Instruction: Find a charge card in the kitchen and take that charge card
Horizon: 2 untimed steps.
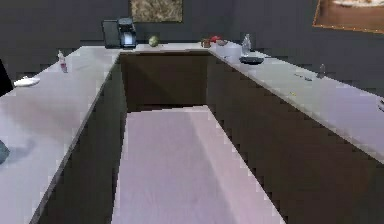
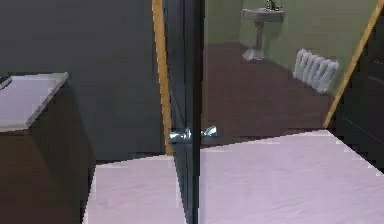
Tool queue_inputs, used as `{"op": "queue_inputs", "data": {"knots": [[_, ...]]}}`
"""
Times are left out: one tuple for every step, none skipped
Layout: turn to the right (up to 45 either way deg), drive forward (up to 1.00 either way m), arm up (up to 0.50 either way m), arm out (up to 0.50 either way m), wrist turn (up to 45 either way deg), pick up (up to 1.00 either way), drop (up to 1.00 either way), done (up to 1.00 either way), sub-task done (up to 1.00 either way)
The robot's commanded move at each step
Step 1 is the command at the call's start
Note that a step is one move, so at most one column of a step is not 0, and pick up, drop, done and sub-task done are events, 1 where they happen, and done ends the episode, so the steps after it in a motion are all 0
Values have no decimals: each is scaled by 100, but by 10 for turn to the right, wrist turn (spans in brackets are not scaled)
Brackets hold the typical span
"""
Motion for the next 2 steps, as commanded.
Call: {"op": "queue_inputs", "data": {"knots": [[0,100,0,0,0,0,0,0,0],[0,65,0,0,0,0,0,0,0]]}}
